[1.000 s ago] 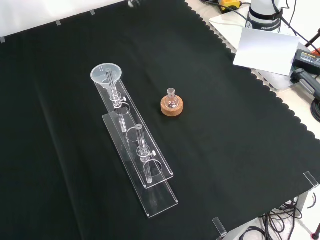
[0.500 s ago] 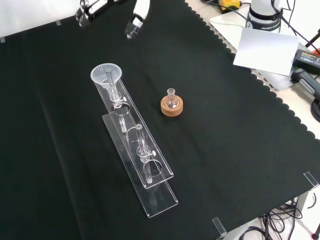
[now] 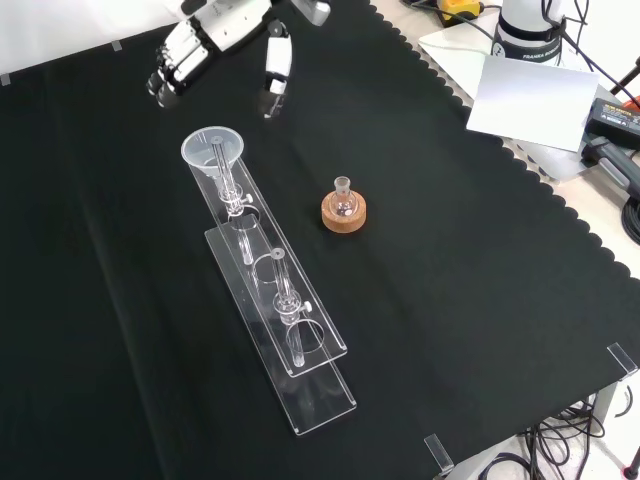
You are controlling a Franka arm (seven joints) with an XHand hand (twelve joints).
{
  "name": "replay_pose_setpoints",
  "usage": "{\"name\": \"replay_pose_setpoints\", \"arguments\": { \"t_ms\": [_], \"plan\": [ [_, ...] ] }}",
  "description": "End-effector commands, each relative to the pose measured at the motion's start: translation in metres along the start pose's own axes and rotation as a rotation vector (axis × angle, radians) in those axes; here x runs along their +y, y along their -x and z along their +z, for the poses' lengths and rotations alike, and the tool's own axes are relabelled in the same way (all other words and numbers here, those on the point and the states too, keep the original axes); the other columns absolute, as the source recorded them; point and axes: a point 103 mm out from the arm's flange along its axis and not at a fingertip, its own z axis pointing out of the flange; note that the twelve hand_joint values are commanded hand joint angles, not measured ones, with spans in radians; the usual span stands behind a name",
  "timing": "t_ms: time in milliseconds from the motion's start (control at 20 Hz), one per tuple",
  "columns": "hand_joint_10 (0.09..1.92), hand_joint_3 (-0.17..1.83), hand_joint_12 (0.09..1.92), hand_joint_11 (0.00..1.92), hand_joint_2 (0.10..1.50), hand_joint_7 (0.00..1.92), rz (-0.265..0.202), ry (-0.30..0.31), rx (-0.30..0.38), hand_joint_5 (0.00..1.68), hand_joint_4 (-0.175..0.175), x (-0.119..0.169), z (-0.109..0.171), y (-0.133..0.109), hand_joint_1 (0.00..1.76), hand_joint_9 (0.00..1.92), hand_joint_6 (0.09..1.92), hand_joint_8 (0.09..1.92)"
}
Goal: Pick up the funnel from the transparent funnel stand.
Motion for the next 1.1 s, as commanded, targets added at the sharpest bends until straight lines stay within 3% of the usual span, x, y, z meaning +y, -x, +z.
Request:
{"name": "replay_pose_setpoints", "arguments": {
  "t_ms": [50,750,1100],
  "plan": [
    [0.85,0.23,1.53,0.25,0.75,0.0,-0.027,-0.051,0.009,0.09,0.027,0.01,0.013,0.007,0.63,0.01,0.09,0.1],
    [0.85,0.24,1.54,0.28,0.72,0.0,-0.057,-0.119,-0.014,0.07,0.04,0.027,0.033,0.011,0.7,0.0,0.09,0.09],
    [0.89,0.29,1.53,0.29,0.69,0.01,-0.068,-0.124,-0.04,0.08,0.041,0.036,0.04,0.007,0.71,0.0,0.09,0.15]
  ]
}}
